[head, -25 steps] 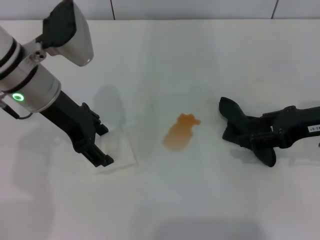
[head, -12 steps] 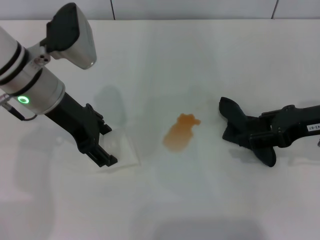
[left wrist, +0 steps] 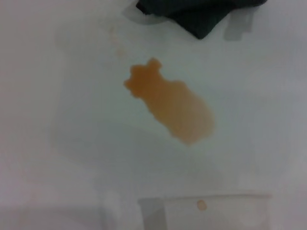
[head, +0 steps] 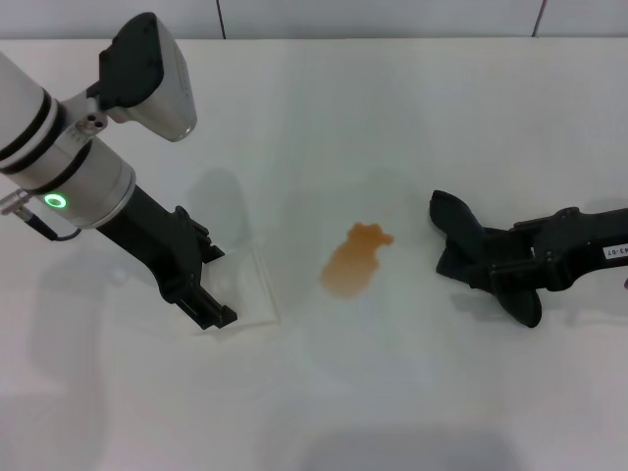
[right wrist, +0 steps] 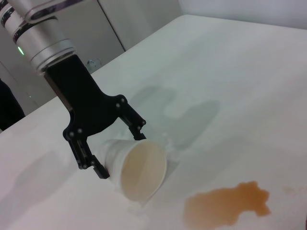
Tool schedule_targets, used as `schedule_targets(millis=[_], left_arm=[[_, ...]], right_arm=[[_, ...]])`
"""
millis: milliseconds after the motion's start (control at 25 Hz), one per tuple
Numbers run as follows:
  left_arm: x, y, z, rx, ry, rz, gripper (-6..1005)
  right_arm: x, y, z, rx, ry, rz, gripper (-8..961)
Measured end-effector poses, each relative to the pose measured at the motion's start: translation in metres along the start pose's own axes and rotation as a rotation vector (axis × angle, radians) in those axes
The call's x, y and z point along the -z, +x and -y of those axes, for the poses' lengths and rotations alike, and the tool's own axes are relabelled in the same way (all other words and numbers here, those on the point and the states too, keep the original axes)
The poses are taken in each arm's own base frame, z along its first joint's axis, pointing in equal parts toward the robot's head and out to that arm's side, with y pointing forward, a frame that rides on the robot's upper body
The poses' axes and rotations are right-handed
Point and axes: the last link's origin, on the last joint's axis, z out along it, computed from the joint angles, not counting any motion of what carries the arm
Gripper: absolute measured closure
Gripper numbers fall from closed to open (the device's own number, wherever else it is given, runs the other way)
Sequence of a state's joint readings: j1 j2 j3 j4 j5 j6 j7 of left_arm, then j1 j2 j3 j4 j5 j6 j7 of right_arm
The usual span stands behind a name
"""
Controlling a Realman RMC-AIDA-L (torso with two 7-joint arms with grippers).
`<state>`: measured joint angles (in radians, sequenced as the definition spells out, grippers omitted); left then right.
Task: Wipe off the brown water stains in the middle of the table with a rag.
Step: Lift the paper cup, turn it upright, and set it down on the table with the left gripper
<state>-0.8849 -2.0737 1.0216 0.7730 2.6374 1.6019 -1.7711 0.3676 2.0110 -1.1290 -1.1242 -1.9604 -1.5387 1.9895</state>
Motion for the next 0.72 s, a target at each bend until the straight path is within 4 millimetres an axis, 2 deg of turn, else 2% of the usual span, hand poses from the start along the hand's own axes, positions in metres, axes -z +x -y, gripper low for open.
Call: schedule_targets(millis=[240, 720], left_arm=[[-0.0003, -0.0002, -0.0001, 0.000, 0.000, 0.000, 124], [0.0060, 0.0052, 0.0035, 0.000, 0.031, -0.016, 242]], right_arm=[[-0.0004, -0.0015, -0.0004, 0.004, -0.003, 0.001, 345], [0.0001, -0.0026, -0.0010, 0.003, -0.005, 0.003, 345]])
